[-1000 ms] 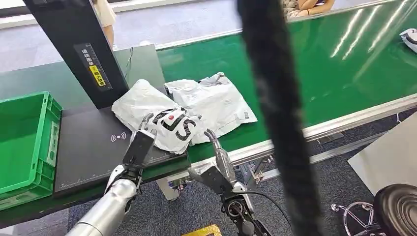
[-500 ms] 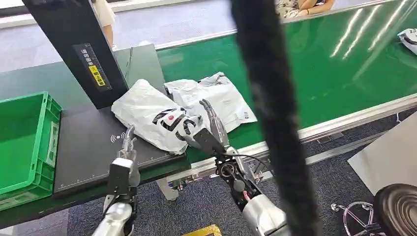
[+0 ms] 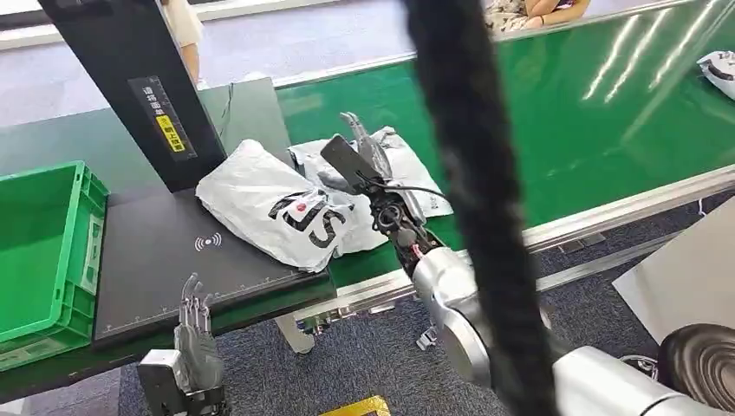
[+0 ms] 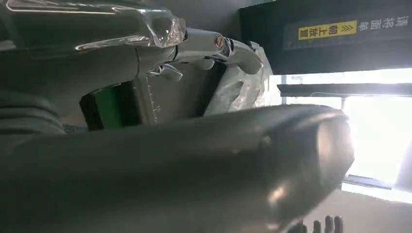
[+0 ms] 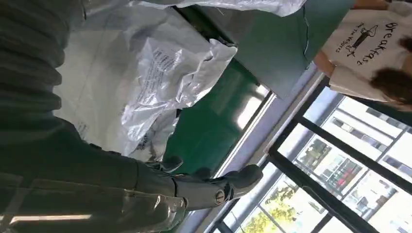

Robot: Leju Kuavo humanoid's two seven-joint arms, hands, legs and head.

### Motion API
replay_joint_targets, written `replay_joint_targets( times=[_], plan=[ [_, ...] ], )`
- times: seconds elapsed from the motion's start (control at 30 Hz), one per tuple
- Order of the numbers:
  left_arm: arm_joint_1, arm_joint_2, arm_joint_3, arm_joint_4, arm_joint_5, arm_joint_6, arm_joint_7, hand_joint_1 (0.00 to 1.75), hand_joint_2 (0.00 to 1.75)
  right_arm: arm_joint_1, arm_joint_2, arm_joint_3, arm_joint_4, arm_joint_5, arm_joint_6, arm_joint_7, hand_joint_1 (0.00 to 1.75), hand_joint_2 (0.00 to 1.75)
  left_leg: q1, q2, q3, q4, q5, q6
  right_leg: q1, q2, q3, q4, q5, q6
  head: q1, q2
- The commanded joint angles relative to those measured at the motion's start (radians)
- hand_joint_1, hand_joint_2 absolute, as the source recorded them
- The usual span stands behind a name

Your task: Moved the parcel from conveyor to table for the left to box.

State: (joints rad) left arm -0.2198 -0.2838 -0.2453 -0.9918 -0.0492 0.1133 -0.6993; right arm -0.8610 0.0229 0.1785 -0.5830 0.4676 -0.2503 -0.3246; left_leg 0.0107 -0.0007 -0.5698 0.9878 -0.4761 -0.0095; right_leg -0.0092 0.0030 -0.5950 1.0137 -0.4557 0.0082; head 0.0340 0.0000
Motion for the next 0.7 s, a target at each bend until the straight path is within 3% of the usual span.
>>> replay_joint_targets(
  times=[0.03,0.2,0.4,0.7],
  plan=[
    [0.054,-0.021,0.018,-0.053,-0.008,0.0,0.001,0.0,0.0,-0.192,0.073,0.05,0.242,0.004,0.031,0.043,0.0,1.75,-0.001,0.003,0.001,-0.001,0.0,0.0,-0.001,0.002,0.0,-0.001,0.0,0.0,0.0,0.0],
    [0.045,-0.026,0.006,-0.015,-0.006,-0.003,0.001,0.0,0.0,-0.144,0.107,0.061,0.274,0.011,0.023,0.043,0.0,1.75,0.0,0.001,0.002,-0.001,0.0,0.0,0.0,0.001,0.001,-0.001,0.0,0.0,0.0,0.0],
    [0.028,-0.034,-0.006,-0.002,0.008,-0.012,0.001,0.0,0.0,-0.111,0.144,0.119,0.323,0.066,0.083,0.128,0.0,1.75,0.0,0.0,0.002,-0.001,0.0,0.0,0.0,0.0,0.001,-0.001,0.0,0.0,0.0,0.0],
    [0.034,-0.029,0.003,-0.017,0.034,0.01,0.001,0.0,0.0,-0.01,0.15,0.151,0.339,0.103,0.097,0.177,0.0,1.75,0.0,-0.001,0.002,-0.001,0.0,0.0,0.0,-0.001,0.002,-0.002,0.0,0.0,0.0,0.0]
  ],
)
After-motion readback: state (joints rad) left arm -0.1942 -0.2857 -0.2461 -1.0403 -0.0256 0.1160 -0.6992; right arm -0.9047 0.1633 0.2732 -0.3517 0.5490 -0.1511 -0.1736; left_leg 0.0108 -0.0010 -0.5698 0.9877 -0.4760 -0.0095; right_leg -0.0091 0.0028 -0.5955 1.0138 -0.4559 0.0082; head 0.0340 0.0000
